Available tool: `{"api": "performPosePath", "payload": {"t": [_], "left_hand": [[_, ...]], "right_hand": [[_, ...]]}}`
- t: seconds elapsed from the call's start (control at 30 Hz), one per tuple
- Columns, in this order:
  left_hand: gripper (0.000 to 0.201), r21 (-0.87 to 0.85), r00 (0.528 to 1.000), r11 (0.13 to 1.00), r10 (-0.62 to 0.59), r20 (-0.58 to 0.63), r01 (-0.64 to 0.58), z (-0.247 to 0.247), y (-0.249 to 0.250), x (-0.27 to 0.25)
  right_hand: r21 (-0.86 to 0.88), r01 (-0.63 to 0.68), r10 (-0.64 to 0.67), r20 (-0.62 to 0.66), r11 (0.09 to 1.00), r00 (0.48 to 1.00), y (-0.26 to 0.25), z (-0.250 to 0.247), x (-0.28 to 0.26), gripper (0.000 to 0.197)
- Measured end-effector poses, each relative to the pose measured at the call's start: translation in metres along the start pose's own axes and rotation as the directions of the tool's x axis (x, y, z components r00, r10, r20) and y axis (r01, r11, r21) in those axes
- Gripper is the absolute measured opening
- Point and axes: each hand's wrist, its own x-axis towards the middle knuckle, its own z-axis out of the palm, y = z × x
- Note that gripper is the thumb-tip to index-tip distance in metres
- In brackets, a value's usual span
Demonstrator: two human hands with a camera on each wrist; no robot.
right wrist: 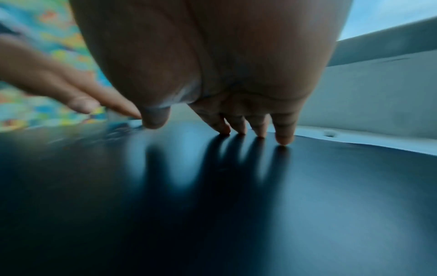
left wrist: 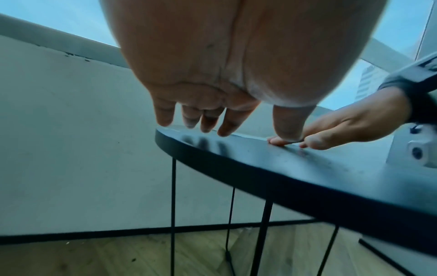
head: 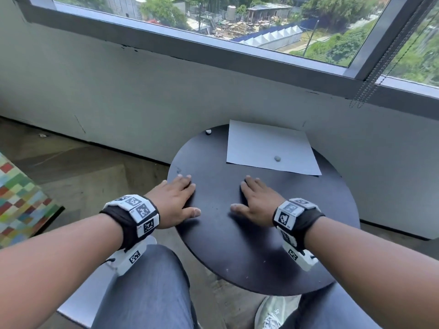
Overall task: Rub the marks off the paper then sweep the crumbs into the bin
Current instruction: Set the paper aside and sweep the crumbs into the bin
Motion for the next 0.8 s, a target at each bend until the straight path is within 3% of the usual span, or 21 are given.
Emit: {"api": "performPosePath", "payload": {"t": [0.1, 0.2, 0.23, 0.3, 0.37, 0.4, 0.47, 0.53, 0.6, 0.63, 0.7, 0.8], "left_hand": [[0.109, 0.032, 0.993, 0.995, 0.090, 0.076, -0.093, 0.006, 0.005, -0.012], [0.121, 0.011, 0.970, 0.975, 0.220, 0.105, -0.222, 0.007, 0.018, -0.021], [0.119, 0.004, 0.970, 0.973, 0.228, 0.085, -0.229, 0.007, 0.020, -0.019], [0.119, -0.002, 0.980, 0.982, 0.191, 0.046, -0.191, 0.002, 0.026, -0.012], [0.124, -0.014, 0.988, 0.989, 0.145, 0.046, -0.145, -0.005, 0.032, -0.004], [0.126, -0.016, 0.990, 0.991, 0.130, 0.057, -0.129, -0.009, 0.035, -0.001], [0.130, -0.017, 0.990, 0.993, 0.114, 0.078, -0.113, -0.013, 0.038, 0.004], [0.133, -0.005, 0.989, 0.993, 0.115, 0.092, -0.115, -0.013, 0.040, 0.007], [0.143, 0.004, 0.988, 0.993, 0.116, 0.106, -0.117, -0.010, 0.042, 0.008], [0.145, -0.001, 0.988, 0.994, 0.108, 0.114, -0.109, -0.009, 0.043, 0.009], [0.131, -0.019, 0.991, 0.997, 0.076, 0.114, -0.075, -0.010, 0.045, 0.008], [0.097, -0.029, 0.998, 1.000, 0.010, 0.068, -0.008, -0.009, 0.040, 0.009]], "right_hand": [[-0.085, 0.222, -0.219, 0.042, 0.971, 0.975, -0.025, 0.017, -0.031, 0.102], [-0.032, 0.422, -0.419, 0.062, 0.906, 0.906, -0.028, 0.011, -0.047, 0.086], [0.020, 0.397, -0.398, 0.024, 0.917, 0.917, -0.021, 0.007, -0.043, 0.083], [0.079, 0.179, -0.176, -0.039, 0.981, 0.984, -0.003, -0.001, -0.026, 0.081], [0.045, -0.030, 0.031, -0.020, 0.999, 0.999, 0.004, 0.000, -0.016, 0.085], [0.016, -0.038, 0.038, -0.002, 0.999, 0.999, 0.000, 0.005, -0.019, 0.089], [-0.029, 0.108, -0.107, 0.017, 0.994, 0.994, -0.020, 0.019, -0.039, 0.093], [0.003, 0.313, -0.313, 0.044, 0.950, 0.949, -0.039, 0.026, -0.069, 0.090], [0.150, 0.352, -0.360, 0.036, 0.924, 0.932, -0.035, 0.027, -0.090, 0.083], [0.250, 0.284, -0.293, -0.003, 0.926, 0.956, -0.022, 0.024, -0.096, 0.080], [0.423, 0.084, -0.047, -0.098, 0.902, 0.994, 0.017, 0.018, -0.105, 0.077], [0.525, -0.240, 0.336, -0.094, 0.817, 0.937, 0.092, 0.014, -0.115, 0.073]]}}
